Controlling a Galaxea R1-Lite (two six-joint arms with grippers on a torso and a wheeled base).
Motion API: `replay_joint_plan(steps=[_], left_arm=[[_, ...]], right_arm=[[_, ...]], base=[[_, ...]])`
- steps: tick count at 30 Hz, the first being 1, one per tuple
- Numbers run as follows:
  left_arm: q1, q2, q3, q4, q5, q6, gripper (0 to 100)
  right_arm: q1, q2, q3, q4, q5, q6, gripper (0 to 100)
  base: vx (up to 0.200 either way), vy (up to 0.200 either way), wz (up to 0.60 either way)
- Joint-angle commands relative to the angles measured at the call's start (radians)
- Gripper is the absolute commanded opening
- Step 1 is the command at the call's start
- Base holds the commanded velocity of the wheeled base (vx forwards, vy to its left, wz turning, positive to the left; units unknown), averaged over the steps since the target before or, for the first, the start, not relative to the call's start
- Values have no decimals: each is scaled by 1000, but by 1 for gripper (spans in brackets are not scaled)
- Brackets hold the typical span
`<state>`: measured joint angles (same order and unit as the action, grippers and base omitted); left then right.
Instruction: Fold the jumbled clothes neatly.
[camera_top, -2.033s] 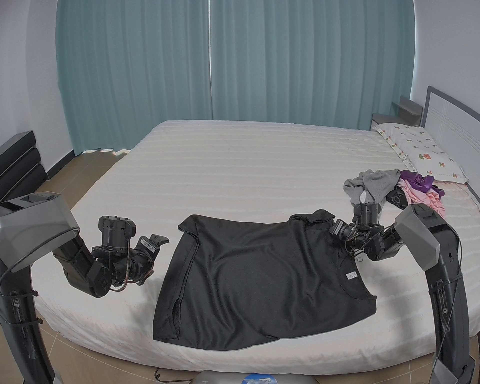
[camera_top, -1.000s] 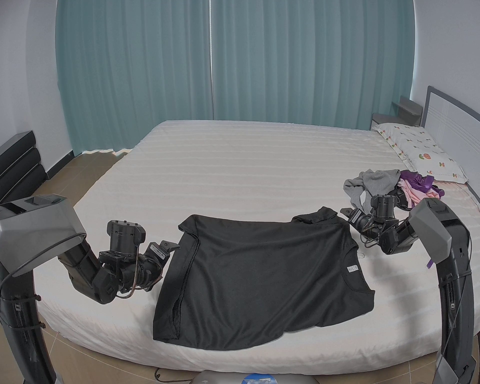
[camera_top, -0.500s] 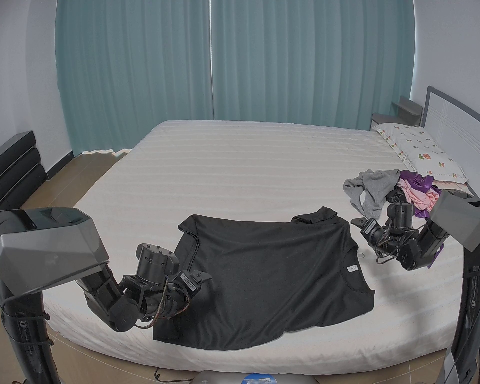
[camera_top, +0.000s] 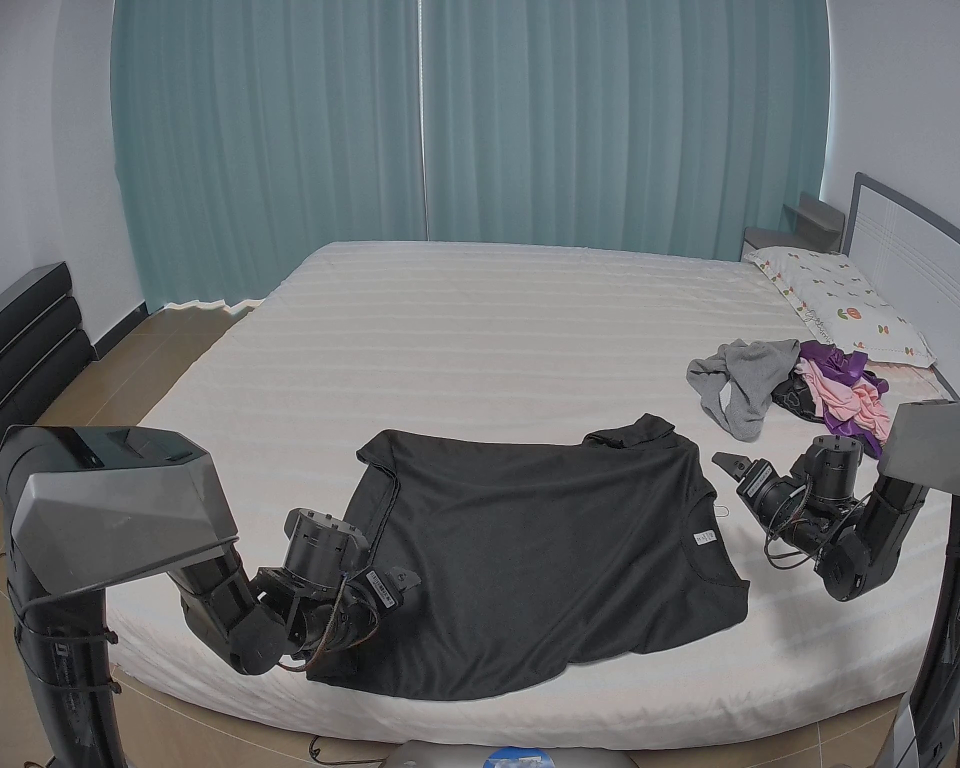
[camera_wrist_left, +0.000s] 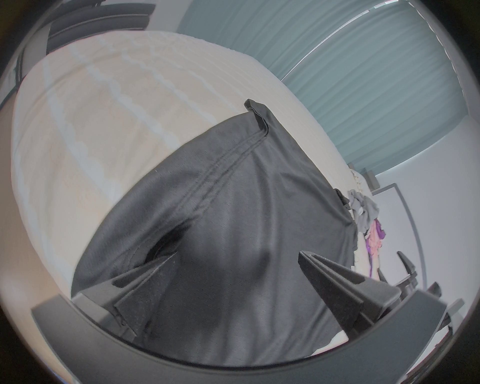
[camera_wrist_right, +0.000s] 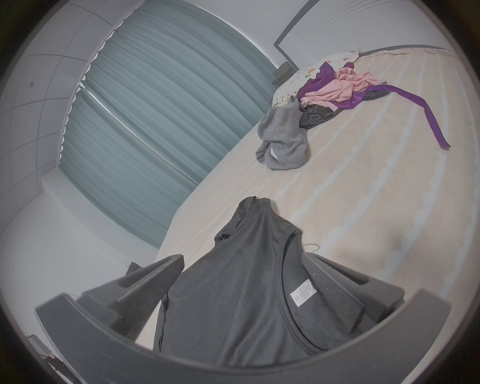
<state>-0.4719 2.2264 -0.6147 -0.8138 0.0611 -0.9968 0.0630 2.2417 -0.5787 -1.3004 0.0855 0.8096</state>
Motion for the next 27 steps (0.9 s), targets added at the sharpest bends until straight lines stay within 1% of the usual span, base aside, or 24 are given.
replay_joint_plan(steps=[1, 2, 3, 4, 5, 10, 11, 12, 13, 14, 17, 19, 23, 27], left_arm=[[45, 42, 13, 4, 48, 63, 100], [65, 44, 13, 2, 72, 79, 100], [65, 44, 13, 2, 72, 79, 100], [96, 44, 13, 1, 100, 98, 100], [148, 39, 9, -4, 118, 127, 100], [272, -10, 0, 2, 120, 173, 100], [280, -16, 0, 4, 120, 181, 100], [309, -28, 4, 4, 120, 205, 100], [314, -30, 6, 4, 120, 211, 100], [349, -44, 12, 5, 120, 244, 100], [398, -68, 15, 7, 120, 270, 100], [417, -99, 26, 18, 120, 273, 100], [411, -160, 56, 81, 106, 270, 100], [377, -180, 110, 91, 46, 265, 100]], right_arm=[[-9, 6, 19, -2, 2, 2, 100], [-11, 10, 19, -3, 2, 0, 100], [-11, 10, 19, -3, 2, 0, 100], [-11, 13, 19, -3, 0, 2, 100], [-12, 15, 19, -3, 0, 0, 100], [-14, 16, 22, -3, 0, 0, 100], [-14, 16, 23, -3, 0, 0, 100], [-14, 15, 25, -3, 0, 0, 100], [-14, 15, 25, -3, 0, 0, 100], [-14, 13, 25, -3, -1, -1, 100], [-14, 10, 30, -3, -1, -1, 100], [-14, 9, 31, -3, -1, -4, 100], [-12, -4, 26, 1, -3, -21, 100], [-15, -14, 37, 10, -1, -44, 100]], base=[[0, 0, 0], [0, 0, 0], [0, 0, 0], [0, 0, 0], [0, 0, 0], [0, 0, 0], [0, 0, 0], [0, 0, 0], [0, 0, 0], [0, 0, 0], [0, 0, 0], [0, 0, 0], [0, 0, 0], [0, 0, 0]])
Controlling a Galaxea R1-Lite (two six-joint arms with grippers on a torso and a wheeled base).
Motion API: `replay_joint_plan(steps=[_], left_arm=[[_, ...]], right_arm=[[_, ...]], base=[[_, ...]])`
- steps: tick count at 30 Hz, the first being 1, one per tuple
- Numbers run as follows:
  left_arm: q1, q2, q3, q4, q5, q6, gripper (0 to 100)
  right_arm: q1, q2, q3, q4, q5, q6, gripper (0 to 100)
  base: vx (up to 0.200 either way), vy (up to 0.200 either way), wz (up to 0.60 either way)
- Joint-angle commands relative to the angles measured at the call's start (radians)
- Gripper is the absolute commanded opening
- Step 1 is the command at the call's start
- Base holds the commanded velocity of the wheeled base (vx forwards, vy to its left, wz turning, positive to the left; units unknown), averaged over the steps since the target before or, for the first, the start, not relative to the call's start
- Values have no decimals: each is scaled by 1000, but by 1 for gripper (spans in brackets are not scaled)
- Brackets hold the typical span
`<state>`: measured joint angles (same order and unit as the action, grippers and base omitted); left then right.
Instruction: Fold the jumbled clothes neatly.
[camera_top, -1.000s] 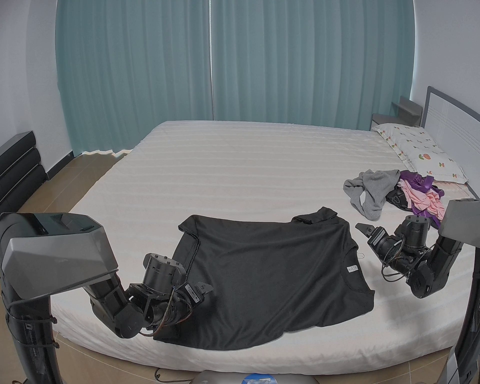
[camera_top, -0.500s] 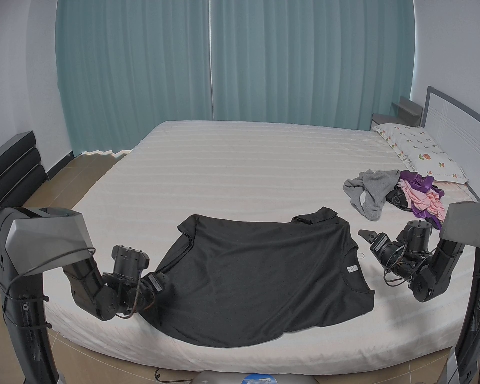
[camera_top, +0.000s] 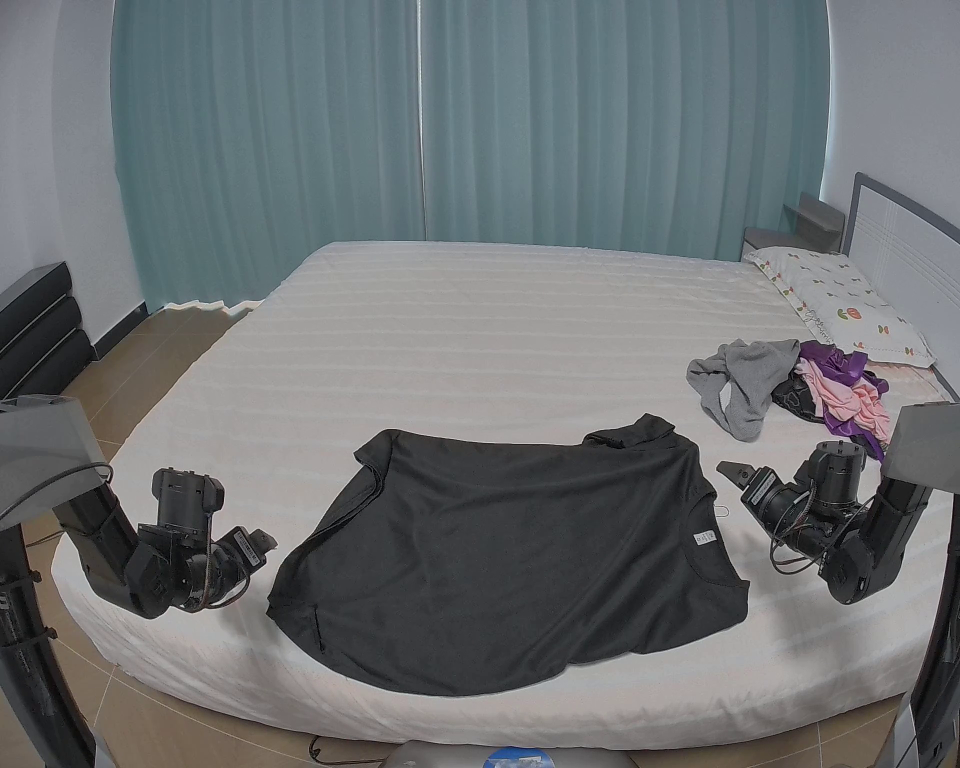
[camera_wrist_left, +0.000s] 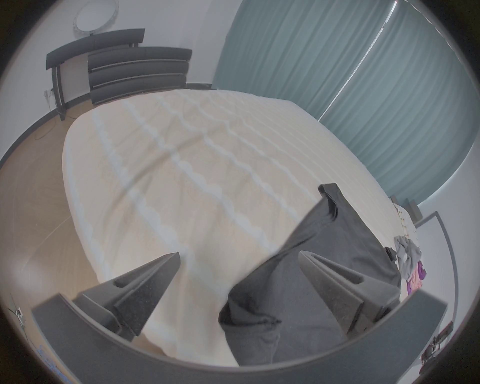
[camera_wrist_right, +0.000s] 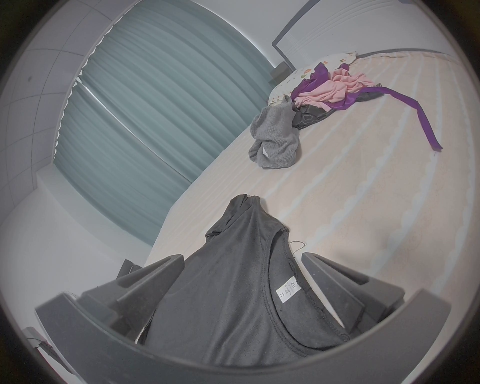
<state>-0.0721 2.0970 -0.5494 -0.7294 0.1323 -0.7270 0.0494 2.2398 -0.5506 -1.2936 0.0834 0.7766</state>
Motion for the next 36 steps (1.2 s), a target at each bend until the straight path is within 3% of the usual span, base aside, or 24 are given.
replay_joint_plan(steps=[1, 5, 9, 21, 30, 36], left_arm=[[-23, -51, 45, 7, -25, -5, 100], [-57, -43, 98, 4, -79, -23, 100], [-100, -38, 109, 2, -117, -100, 100], [-126, -40, 132, -12, -125, -141, 100], [-126, -31, 115, -13, -129, -160, 100], [-129, 18, 43, -13, -97, -153, 100]], right_arm=[[-2, -12, 9, 4, 1, -11, 100], [-29, -28, 78, -4, 7, -20, 100], [-57, -34, 170, -12, 39, -54, 100], [-69, -16, 294, -72, 90, -76, 100], [-63, 26, 294, -82, 96, -97, 100], [-63, 40, 285, -82, 96, -97, 100]], base=[[0, 0, 0], [0, 0, 0], [0, 0, 0], [0, 0, 0], [-200, 0, 0], [0, 0, 0]])
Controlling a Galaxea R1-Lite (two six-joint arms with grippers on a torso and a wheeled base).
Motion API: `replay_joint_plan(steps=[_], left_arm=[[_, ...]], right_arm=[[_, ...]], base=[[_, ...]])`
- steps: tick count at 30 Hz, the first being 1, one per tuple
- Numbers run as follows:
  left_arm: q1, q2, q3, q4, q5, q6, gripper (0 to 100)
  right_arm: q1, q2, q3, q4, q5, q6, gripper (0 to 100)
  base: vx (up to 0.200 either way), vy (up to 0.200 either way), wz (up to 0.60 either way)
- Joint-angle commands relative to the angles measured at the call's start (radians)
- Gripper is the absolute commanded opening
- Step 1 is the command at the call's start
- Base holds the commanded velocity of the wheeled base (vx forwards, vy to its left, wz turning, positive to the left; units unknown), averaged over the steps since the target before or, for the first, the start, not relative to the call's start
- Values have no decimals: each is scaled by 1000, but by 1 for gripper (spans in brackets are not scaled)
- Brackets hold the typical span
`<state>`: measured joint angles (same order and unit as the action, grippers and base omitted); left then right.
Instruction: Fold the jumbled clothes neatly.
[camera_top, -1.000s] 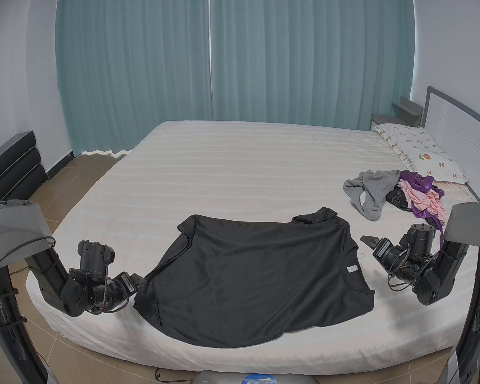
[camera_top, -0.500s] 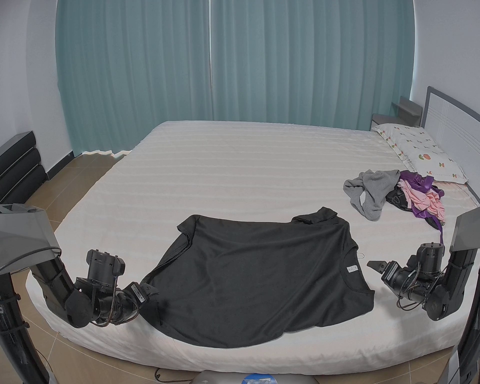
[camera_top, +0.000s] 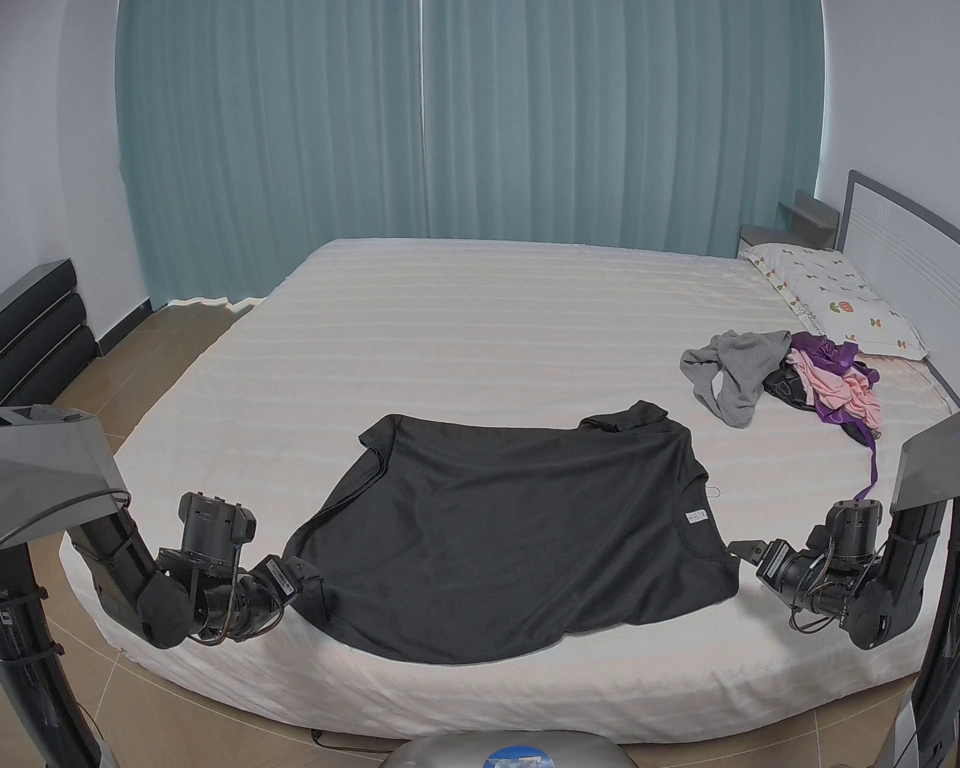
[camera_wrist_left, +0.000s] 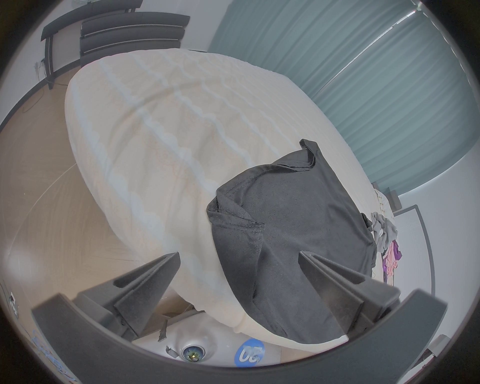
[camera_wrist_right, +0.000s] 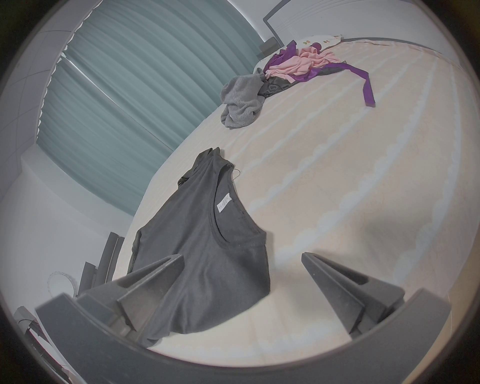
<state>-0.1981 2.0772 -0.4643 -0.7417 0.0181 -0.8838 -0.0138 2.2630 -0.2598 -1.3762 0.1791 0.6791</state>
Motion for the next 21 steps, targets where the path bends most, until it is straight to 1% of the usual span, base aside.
replay_joint_plan(steps=[1, 5, 7, 8, 9, 11, 16, 19, 20, 21], left_arm=[[-4, 44, -53, -1, 23, 3, 100], [-15, 106, -136, 10, 45, 2, 100], [-15, 124, -152, 12, 56, 2, 100], [-15, 159, -194, 13, 83, 3, 100], [-15, 161, -197, 13, 85, 3, 100], [-17, 199, -249, 15, 128, 5, 100], [-24, 236, -300, 64, 166, 13, 100], [-24, 236, -289, 84, 172, 23, 100], [-24, 234, -286, 84, 172, 23, 0], [-24, 233, -283, 85, 172, 23, 0]], right_arm=[[0, 17, -6, -1, -1, 0, 100], [3, 15, -4, -1, -1, 0, 100], [6, 15, -4, -1, -1, 0, 100], [6, 17, -4, -1, -1, -1, 100], [6, 17, -4, -1, -1, -1, 100], [8, 13, -6, -1, -1, -1, 100], [8, 15, -6, -1, -1, -1, 100], [8, 15, -6, -1, -1, -1, 100], [8, 17, -6, -1, -1, -1, 100], [9, 18, -6, -1, -1, -1, 100]], base=[[0, 0, 0], [0, 0, 0], [0, 0, 0], [0, 0, 0], [0, 0, 0], [0, 0, 0], [0, 0, 0], [0, 0, 0], [0, 0, 0], [0, 0, 0]])
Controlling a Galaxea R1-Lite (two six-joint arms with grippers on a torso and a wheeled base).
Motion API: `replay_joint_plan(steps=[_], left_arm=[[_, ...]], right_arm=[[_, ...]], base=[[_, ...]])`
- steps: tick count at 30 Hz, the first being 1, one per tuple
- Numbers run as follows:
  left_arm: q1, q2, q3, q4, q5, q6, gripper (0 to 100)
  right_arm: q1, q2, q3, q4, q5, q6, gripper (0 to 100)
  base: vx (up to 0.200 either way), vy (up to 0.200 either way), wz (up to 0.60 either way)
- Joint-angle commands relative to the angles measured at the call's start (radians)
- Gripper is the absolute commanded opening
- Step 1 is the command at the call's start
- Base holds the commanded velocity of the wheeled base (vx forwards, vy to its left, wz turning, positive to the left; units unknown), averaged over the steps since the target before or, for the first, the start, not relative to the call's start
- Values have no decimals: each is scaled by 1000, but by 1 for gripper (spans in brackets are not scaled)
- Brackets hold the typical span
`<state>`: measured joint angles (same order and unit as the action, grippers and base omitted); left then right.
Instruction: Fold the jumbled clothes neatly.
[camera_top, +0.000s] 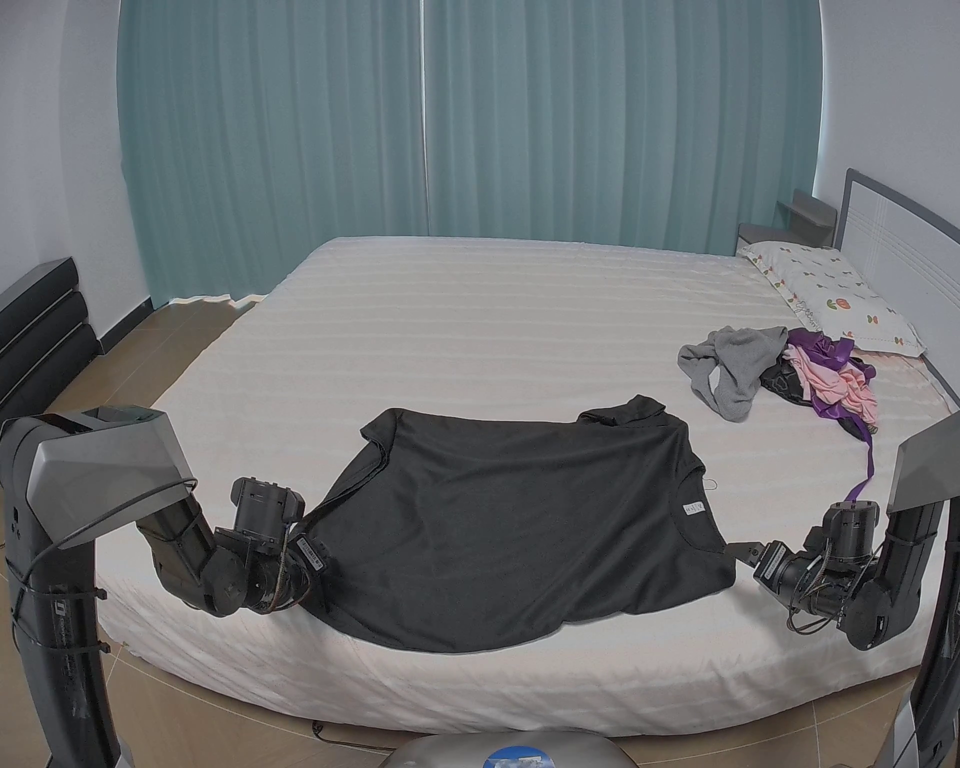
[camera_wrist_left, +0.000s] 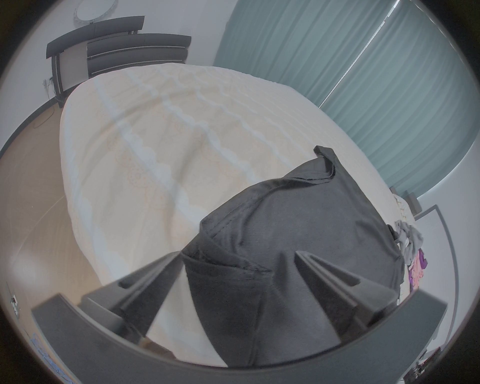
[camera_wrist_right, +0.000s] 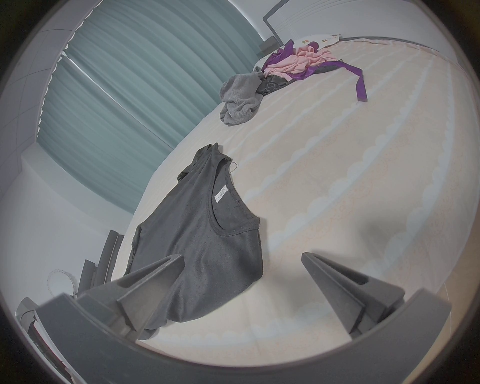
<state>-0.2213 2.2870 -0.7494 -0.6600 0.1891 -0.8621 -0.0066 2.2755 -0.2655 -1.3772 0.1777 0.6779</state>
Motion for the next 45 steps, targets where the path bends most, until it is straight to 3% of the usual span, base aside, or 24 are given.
replay_joint_plan(steps=[1, 17, 18, 33, 41, 45], left_arm=[[0, 22, 8, 3, 1, 2, 0], [37, -124, 123, -10, -2, -8, 0], [37, -127, 123, -10, -4, -8, 0], [40, -113, 125, -89, 1, -8, 0], [54, -113, 119, -96, 3, -9, 0], [56, -109, 119, -96, 1, -11, 0]], right_arm=[[2, 5, 0, 0, 0, 0, 100], [86, 102, -161, 84, -4, -6, 100], [86, 105, -178, 104, -7, -6, 0], [79, 55, -445, 299, -14, 0, 0], [83, 110, -721, 468, -20, 8, 0], [103, 182, -862, 489, -73, 6, 0]], base=[[0, 0, 0], [0, 0, 0], [0, 0, 0], [0, 0, 0], [0, 0, 0], [0, 0, 0]])
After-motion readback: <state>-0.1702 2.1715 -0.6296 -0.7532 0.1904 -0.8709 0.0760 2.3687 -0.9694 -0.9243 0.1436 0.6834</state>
